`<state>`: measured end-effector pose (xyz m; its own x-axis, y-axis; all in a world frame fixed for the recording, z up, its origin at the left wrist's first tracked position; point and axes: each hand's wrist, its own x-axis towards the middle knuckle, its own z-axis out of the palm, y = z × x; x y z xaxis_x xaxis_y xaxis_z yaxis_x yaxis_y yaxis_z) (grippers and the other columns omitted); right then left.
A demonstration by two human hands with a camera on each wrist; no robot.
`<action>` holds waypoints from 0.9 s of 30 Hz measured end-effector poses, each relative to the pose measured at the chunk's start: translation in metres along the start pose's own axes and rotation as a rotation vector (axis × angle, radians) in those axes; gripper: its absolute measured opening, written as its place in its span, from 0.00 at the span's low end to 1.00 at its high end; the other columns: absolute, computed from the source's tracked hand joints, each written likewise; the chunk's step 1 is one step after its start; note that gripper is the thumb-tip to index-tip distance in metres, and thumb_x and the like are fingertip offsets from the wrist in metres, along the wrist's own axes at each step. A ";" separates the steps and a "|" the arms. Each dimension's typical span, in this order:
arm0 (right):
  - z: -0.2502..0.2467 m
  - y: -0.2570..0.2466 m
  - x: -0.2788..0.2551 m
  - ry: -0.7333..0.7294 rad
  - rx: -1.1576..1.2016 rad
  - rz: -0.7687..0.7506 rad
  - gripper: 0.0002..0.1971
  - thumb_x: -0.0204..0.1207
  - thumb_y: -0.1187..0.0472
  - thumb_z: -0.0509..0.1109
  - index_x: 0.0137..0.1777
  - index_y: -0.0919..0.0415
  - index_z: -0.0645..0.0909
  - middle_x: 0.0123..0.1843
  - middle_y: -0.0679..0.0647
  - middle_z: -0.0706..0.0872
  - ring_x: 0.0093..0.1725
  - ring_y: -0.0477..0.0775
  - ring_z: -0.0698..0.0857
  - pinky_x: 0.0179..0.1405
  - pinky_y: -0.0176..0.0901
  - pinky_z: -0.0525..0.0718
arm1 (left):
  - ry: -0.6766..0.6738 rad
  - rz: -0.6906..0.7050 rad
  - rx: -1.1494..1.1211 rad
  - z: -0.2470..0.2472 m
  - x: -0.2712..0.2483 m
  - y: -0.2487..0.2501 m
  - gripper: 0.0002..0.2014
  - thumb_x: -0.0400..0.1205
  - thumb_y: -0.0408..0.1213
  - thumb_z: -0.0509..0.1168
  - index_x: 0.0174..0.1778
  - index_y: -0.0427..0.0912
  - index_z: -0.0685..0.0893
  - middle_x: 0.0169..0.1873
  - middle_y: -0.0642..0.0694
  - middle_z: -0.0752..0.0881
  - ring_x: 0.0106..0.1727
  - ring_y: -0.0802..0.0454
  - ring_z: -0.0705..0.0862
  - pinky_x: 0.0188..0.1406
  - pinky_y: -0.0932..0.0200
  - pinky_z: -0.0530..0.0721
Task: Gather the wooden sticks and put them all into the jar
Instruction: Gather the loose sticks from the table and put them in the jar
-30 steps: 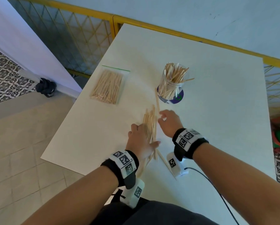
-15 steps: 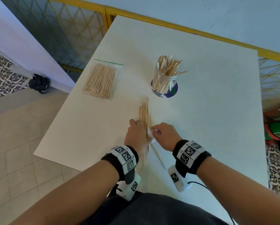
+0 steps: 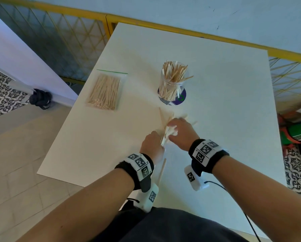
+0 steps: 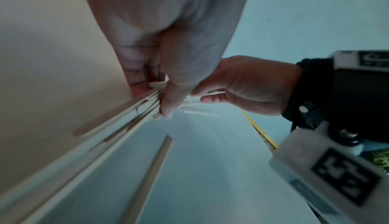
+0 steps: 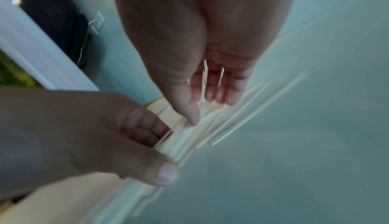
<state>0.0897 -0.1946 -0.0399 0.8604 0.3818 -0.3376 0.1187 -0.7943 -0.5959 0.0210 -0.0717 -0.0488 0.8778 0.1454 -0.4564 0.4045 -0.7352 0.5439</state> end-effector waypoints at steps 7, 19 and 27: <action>-0.007 0.021 0.011 -0.191 -0.530 -0.215 0.30 0.77 0.63 0.67 0.78 0.45 0.65 0.80 0.52 0.62 0.76 0.58 0.65 0.77 0.52 0.67 | -0.068 0.107 0.135 -0.001 0.006 0.002 0.16 0.82 0.31 0.62 0.65 0.32 0.72 0.59 0.36 0.80 0.60 0.38 0.81 0.54 0.54 0.78; -0.006 0.035 0.002 0.145 -0.558 -0.263 0.09 0.76 0.54 0.70 0.54 0.49 0.87 0.58 0.48 0.86 0.68 0.60 0.75 0.66 0.49 0.67 | -0.061 0.348 0.625 -0.001 0.019 0.014 0.24 0.78 0.23 0.62 0.70 0.31 0.66 0.66 0.34 0.71 0.65 0.37 0.73 0.57 0.50 0.77; -0.015 0.020 0.008 -0.006 -0.581 -0.242 0.13 0.82 0.51 0.61 0.63 0.48 0.80 0.59 0.48 0.85 0.64 0.55 0.79 0.70 0.46 0.64 | -0.062 0.430 0.679 -0.011 0.027 0.011 0.19 0.83 0.29 0.59 0.70 0.34 0.66 0.60 0.37 0.79 0.61 0.38 0.78 0.51 0.49 0.78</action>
<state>0.1063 -0.2147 -0.0442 0.7726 0.5846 -0.2476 0.5614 -0.8113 -0.1635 0.0517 -0.0686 -0.0477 0.8973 -0.2643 -0.3536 -0.2272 -0.9632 0.1434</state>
